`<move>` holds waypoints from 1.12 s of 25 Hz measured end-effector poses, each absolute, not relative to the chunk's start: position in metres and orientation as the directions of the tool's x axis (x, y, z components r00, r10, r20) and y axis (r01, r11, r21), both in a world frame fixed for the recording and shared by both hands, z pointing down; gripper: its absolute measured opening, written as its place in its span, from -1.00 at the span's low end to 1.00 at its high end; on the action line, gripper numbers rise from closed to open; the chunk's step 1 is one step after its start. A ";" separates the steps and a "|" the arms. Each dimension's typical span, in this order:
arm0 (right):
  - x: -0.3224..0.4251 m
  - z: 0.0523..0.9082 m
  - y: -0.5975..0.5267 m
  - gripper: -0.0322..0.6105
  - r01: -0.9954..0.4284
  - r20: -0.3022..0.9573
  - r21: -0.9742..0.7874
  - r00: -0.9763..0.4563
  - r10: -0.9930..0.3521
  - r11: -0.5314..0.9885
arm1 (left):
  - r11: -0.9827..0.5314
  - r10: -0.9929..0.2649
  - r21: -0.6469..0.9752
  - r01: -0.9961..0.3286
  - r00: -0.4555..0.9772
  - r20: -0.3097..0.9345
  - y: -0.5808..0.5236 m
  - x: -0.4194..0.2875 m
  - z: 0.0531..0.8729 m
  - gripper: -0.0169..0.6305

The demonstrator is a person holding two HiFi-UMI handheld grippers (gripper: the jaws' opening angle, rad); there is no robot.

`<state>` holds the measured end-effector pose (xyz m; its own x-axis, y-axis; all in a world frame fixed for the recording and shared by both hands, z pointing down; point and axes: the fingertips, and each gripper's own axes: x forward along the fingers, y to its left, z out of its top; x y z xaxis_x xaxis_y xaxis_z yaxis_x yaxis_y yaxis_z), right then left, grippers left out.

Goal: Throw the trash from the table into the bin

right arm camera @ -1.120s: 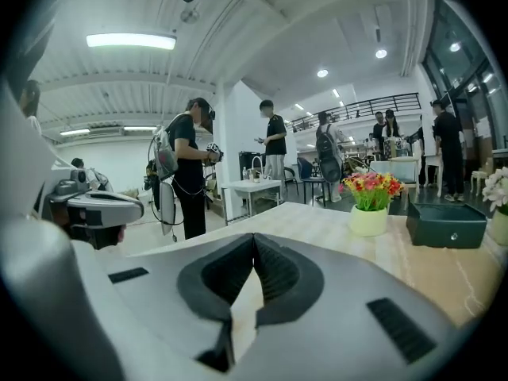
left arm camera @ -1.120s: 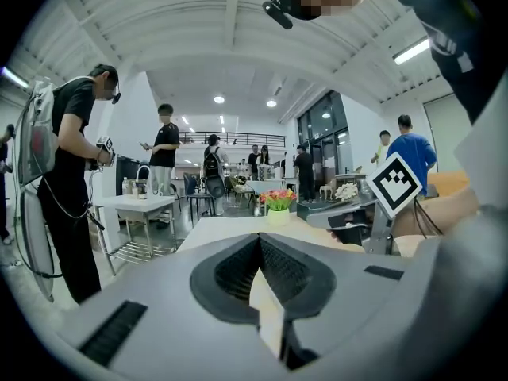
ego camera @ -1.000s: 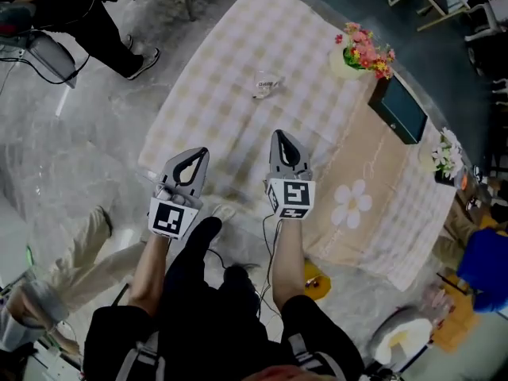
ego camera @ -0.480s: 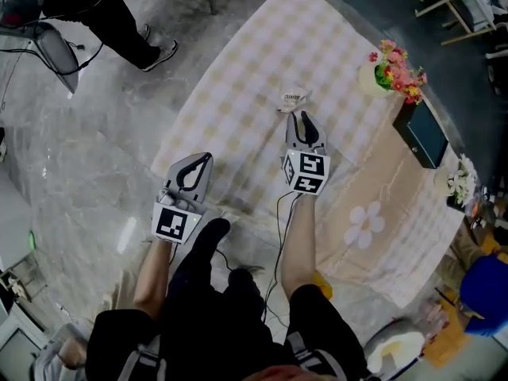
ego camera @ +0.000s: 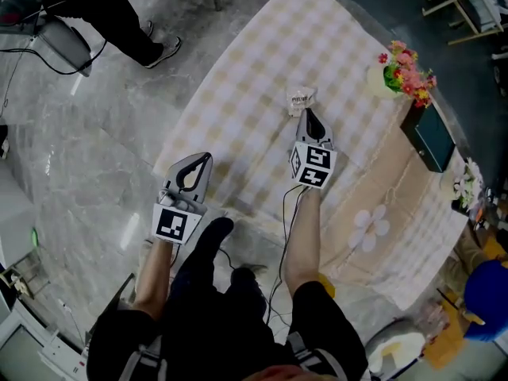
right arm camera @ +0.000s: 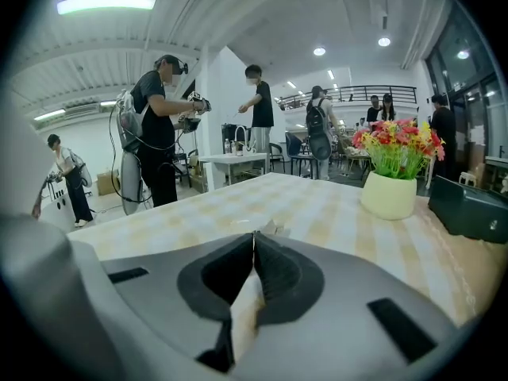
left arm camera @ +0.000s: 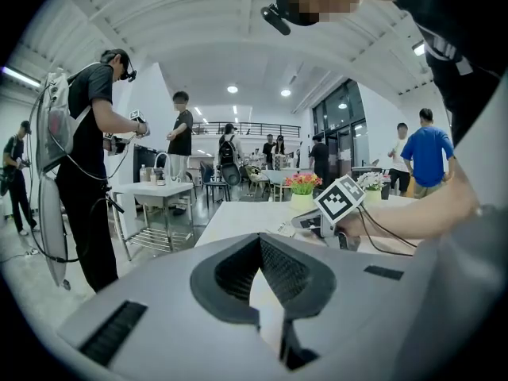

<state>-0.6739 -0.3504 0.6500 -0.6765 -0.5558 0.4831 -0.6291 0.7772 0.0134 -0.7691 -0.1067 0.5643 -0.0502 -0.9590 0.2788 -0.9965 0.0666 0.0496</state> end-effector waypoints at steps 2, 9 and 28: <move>-0.671 0.648 -0.349 -0.88 -0.630 0.477 0.010 -0.680 -0.557 0.777 | 0.062 -0.959 0.052 -0.997 -0.045 0.280 -0.108 -0.768 0.564 -0.94; -0.653 0.623 -0.339 -0.89 -0.627 0.430 -0.010 -0.706 -0.563 0.779 | 0.024 -0.965 0.046 -0.999 -0.011 0.264 -0.115 -0.752 0.555 -0.94; -0.598 0.616 -0.320 -0.88 -0.670 0.441 -0.006 -0.668 -0.600 0.742 | -0.086 -0.971 0.049 -0.995 0.094 0.219 -0.133 -0.708 0.539 -0.94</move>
